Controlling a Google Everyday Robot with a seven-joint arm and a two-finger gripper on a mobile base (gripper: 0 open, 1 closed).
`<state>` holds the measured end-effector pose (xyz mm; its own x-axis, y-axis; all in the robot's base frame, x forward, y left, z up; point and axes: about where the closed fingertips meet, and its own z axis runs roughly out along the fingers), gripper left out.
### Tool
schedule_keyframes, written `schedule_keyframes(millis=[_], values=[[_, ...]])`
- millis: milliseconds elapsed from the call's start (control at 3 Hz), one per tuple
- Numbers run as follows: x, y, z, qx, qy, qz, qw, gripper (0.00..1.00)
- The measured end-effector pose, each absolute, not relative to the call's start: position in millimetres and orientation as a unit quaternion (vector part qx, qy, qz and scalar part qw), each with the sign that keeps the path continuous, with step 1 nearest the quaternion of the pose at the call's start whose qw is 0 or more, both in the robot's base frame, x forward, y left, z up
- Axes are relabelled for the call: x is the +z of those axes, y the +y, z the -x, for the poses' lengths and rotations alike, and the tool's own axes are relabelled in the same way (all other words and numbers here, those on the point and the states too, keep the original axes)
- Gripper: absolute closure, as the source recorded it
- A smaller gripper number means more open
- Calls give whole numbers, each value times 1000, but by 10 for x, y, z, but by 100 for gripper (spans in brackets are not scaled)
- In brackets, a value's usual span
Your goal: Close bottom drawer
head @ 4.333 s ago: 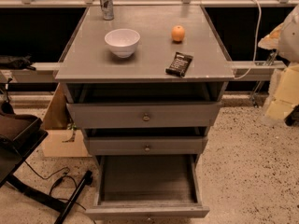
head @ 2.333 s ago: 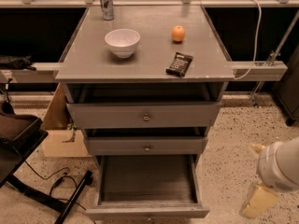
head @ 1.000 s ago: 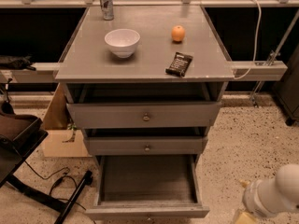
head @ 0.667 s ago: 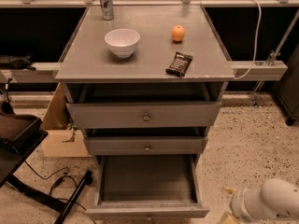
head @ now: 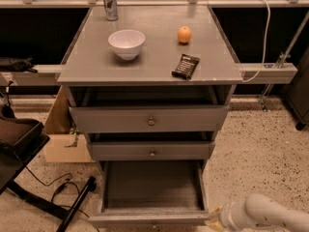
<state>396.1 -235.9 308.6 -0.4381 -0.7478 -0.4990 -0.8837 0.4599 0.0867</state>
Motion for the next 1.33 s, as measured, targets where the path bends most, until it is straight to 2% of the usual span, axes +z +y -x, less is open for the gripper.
schedule_keyframes(millis=[333, 667, 1333], values=[[2459, -2320, -4025, 212, 843, 456, 190, 85], [1939, -2196, -4022, 271, 851, 407, 192, 100], [1248, -2043, -4063, 363, 852, 306, 218, 100]])
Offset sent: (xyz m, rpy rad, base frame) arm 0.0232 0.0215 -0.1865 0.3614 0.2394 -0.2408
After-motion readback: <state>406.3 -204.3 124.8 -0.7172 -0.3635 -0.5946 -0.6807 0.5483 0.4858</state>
